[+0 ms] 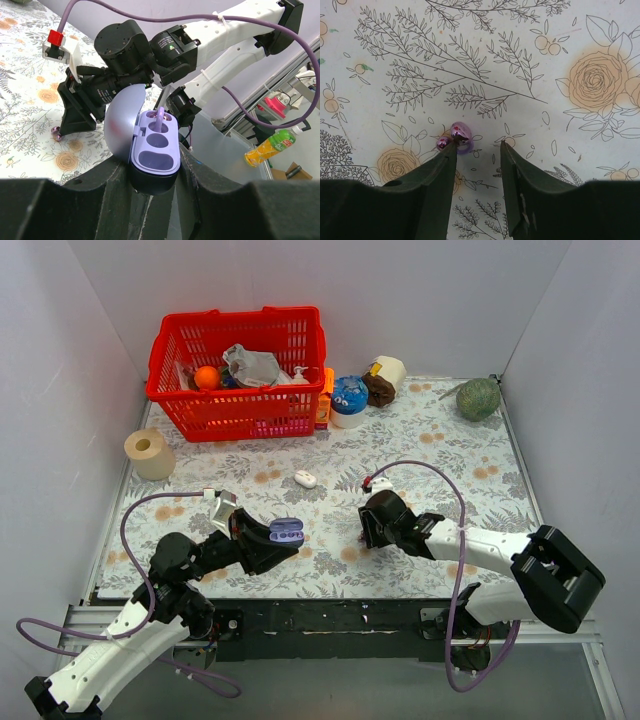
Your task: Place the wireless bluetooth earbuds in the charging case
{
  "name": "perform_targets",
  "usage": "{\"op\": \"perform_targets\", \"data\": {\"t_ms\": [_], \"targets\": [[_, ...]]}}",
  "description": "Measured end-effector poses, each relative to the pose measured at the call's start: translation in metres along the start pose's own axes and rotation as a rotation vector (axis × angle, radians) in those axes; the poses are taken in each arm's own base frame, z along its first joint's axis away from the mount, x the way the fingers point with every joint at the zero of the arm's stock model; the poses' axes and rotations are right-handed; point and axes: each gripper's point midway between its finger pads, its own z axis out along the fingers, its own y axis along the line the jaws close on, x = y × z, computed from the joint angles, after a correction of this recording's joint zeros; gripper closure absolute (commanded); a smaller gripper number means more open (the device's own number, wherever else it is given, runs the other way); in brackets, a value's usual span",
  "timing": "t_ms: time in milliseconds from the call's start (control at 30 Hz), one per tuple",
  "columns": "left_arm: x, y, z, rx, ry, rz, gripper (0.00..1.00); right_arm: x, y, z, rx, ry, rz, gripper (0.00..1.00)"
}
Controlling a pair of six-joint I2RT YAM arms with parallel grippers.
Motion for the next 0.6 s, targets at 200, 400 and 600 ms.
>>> {"op": "perform_targets", "data": {"t_ms": [200, 400, 600], "targets": [[0.0005, 0.0004, -0.0001, 0.000, 0.000, 0.000, 1.00, -0.0061, 0.0049, -0.0025, -0.025, -0.021, 0.003, 0.52], [0.0051, 0.0038, -0.0004, -0.008, 0.009, -0.007, 1.00, -0.0040, 0.0036, 0.0032, -0.024, -0.009, 0.003, 0.56], [0.0044, 0.0028, -0.0010, -0.006, 0.006, -0.005, 1.00, -0.0030, 0.0029, 0.0067, -0.026, -0.002, 0.005, 0.62]]}}
